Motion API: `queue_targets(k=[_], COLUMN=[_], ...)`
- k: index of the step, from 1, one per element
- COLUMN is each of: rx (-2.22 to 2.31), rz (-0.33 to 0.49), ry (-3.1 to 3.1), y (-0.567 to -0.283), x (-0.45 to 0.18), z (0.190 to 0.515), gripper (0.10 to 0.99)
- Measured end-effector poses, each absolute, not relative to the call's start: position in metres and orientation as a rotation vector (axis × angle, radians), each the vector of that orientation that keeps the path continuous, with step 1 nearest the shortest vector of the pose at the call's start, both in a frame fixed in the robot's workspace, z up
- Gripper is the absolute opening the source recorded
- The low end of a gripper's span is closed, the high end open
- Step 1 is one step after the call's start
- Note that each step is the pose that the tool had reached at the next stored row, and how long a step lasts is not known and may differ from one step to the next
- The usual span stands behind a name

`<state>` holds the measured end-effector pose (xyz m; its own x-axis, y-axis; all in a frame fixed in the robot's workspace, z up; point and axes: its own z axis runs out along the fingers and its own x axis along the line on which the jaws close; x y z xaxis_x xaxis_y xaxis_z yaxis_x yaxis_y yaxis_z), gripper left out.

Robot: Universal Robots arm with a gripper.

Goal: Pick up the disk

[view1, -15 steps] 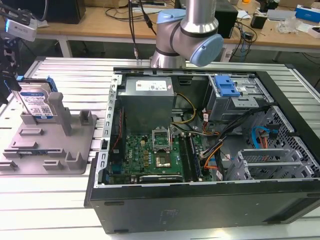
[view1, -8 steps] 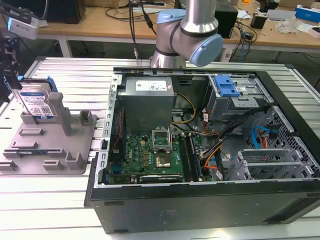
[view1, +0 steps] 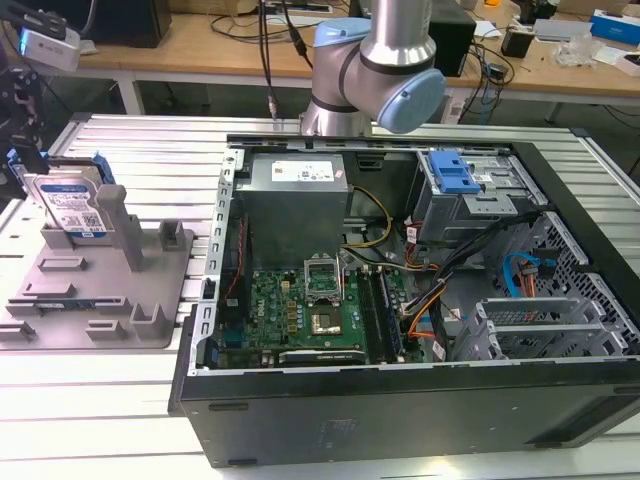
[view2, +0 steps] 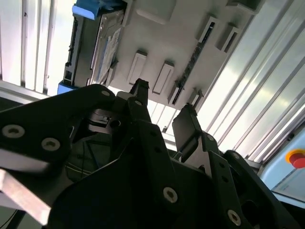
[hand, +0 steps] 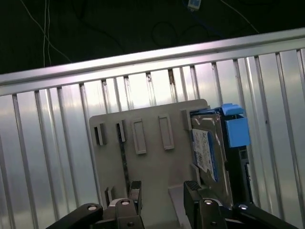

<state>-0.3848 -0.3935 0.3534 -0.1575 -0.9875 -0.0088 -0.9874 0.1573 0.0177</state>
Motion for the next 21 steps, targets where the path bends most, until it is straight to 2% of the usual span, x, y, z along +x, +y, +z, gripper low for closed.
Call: queue_targets(k=[9, 17, 21], rx=[2.072, 2.078, 2.080], rz=[-0.033, -0.032, -0.032], ry=[-2.370, -2.366, -2.364], y=[-0.368, -0.328, -0.323], x=[-0.388, -0.393, -0.415], z=[0.350, 0.349, 0.347], gripper=[0.482, 0.482, 0.482])
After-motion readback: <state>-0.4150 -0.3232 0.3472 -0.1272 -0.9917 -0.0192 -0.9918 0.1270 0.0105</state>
